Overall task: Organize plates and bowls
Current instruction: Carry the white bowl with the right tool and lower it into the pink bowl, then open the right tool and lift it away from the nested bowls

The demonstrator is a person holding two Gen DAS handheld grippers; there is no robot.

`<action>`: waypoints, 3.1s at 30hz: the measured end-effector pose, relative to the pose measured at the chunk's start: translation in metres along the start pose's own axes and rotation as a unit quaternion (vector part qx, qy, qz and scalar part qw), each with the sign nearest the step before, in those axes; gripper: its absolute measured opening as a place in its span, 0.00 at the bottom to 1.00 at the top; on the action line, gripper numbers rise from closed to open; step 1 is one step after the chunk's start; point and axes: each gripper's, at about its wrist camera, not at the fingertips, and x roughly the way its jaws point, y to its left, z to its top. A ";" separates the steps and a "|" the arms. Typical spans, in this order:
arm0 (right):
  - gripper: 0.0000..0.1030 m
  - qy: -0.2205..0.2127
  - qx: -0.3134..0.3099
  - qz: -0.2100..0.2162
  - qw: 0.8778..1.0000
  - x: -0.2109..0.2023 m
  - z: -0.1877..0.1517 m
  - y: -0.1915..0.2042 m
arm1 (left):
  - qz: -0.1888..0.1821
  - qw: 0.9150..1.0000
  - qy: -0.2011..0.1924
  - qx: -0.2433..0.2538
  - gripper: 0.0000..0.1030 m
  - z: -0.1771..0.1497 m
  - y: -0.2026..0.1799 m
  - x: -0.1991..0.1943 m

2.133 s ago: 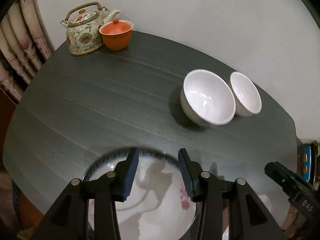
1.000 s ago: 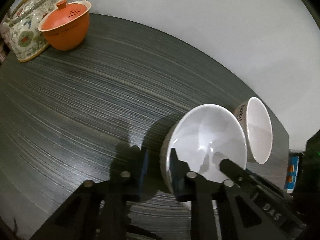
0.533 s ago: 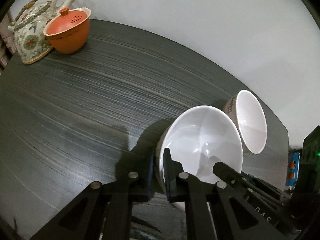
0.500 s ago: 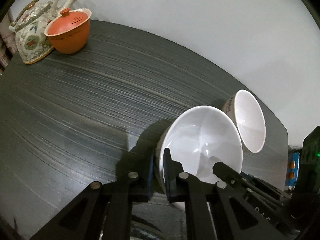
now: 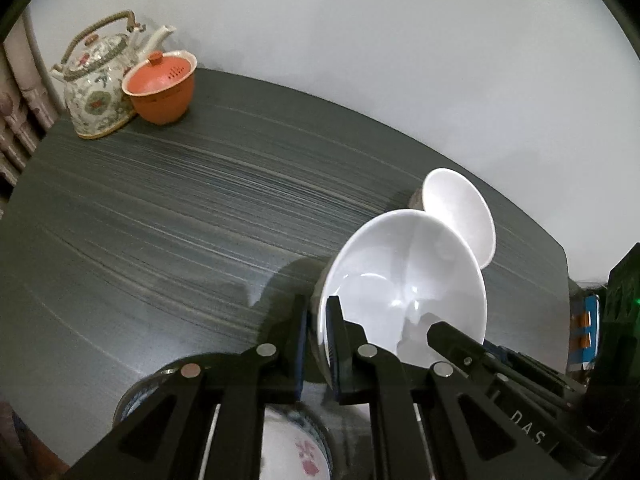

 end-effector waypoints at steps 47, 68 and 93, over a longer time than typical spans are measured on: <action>0.16 0.008 0.063 -0.039 0.997 -0.102 -0.184 -0.087 | 0.015 0.994 0.075 0.079 0.09 -0.188 -0.081 -0.022; 0.18 0.034 0.060 -0.061 0.996 -0.083 -0.182 -0.085 | 0.037 0.991 0.099 0.084 0.09 -0.193 -0.087 -0.003; 0.32 0.024 0.055 -0.068 0.996 -0.084 -0.182 -0.081 | 0.039 0.991 0.088 0.092 0.15 -0.187 -0.094 -0.004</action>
